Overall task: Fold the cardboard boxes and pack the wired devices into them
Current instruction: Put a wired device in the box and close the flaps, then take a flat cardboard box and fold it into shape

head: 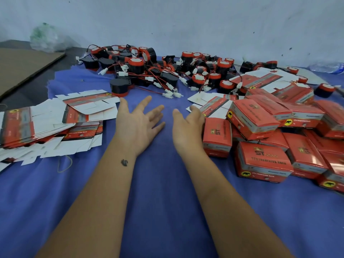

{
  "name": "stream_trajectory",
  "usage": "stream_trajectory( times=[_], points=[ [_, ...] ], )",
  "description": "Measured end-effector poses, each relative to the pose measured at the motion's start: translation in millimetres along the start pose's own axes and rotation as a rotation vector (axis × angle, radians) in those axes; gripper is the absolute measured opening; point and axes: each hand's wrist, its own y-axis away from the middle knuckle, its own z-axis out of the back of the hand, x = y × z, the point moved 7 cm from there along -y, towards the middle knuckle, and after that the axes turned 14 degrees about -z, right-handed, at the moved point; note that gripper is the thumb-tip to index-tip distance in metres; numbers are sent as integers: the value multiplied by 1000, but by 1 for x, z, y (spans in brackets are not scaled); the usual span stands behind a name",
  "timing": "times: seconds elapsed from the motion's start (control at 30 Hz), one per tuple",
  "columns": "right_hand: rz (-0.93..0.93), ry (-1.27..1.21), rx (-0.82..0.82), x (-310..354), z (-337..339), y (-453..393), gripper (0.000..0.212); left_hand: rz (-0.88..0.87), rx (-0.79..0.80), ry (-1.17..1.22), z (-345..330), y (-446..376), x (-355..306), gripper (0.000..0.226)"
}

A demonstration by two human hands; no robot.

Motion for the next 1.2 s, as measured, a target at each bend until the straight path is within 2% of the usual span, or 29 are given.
stream_trajectory(
  times=[0.07, 0.2, 0.37, 0.67, 0.73, 0.8, 0.87, 0.97, 1.07, 1.13, 1.2],
  points=[
    [-78, 3, -33, -13, 10, -8, 68, 0, -13, 6, 1, 2, -2, 76],
    [-76, 76, -194, -14, 30, -13, 74, -33, -30, 4, 5, 2, -1, 73],
    [-68, 193, -219, -12, 34, -30, 77, -33, -50, 13, 9, -2, 2, 70],
    [-225, 143, -429, -4, 51, -76, 80, 0, -88, 57, 13, -8, 7, 70],
    [-309, 264, -387, -9, 49, -83, 82, 5, -96, 65, 14, -10, 8, 69],
    [-368, 629, -275, -15, 38, -86, 81, 4, -102, 68, 15, -11, 8, 68],
    [-294, 872, -163, -15, 19, -84, 79, 1, -106, 68, 15, -12, 8, 68],
    [-62, 808, -75, -2, -10, -71, 68, -17, -124, 60, 15, -12, 6, 66],
    [124, 568, -193, 17, -1, -64, 43, -74, -163, 17, 15, -10, 2, 60],
    [78, 639, -266, 12, 9, -67, 50, -154, -202, -46, 16, -9, -5, 53],
    [-101, 761, -278, -4, 17, -73, 63, -241, -249, -145, 15, -7, -14, 46]
  ],
)
